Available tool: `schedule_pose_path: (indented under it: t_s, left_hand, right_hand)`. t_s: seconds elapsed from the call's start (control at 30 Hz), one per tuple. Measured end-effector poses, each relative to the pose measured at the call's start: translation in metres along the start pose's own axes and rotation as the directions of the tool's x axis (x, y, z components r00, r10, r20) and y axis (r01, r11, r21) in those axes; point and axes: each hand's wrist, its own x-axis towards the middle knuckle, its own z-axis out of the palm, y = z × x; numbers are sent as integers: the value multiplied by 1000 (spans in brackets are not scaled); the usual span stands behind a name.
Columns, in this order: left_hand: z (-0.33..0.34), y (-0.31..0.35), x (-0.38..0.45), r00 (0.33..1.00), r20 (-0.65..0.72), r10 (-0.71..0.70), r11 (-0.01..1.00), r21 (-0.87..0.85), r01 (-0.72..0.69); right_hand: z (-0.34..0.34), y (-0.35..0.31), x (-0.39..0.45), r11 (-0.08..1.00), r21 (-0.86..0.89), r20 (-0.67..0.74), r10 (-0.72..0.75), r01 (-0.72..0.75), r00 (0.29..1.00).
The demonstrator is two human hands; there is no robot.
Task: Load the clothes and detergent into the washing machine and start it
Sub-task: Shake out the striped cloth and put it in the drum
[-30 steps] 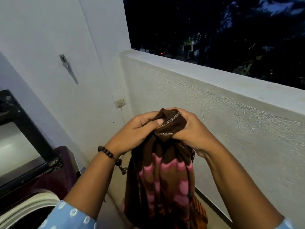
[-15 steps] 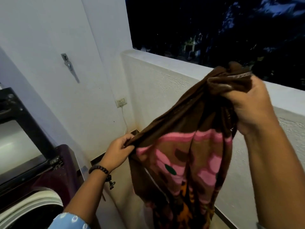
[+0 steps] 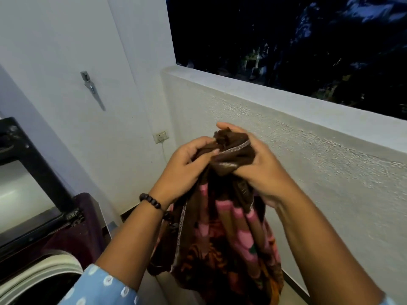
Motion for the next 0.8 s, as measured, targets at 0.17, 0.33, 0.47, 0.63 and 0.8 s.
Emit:
schedule_pose_path:
  t_s: [0.17, 0.33, 0.47, 0.63, 0.8]
  left_hand:
    - [-8, 11, -5, 979, 205, 10, 999, 44, -20]
    - [-15, -5, -20, 980, 194, -33, 982, 188, -4]
    - [-30, -31, -33, 989, 86, -121, 888, 456, 69]
    - [-57, -42, -46, 988, -88, -131, 887, 434, 156]
    - [-41, -11, -39, 983, -146, -111, 994, -36, 107]
  right_hand:
    - [0, 8, -2, 994, -60, 59, 92, -89, 994]
    - [-5, 11, 2, 995, -80, -52, 60, -64, 997]
    - [-19, -3, 5, 1000, -28, -123, -5, 1, 992]
    - [-49, -28, 5, 995, -24, -201, -96, 93, 975]
    - [-50, -31, 3, 993, -5, -160, -118, 119, 980]
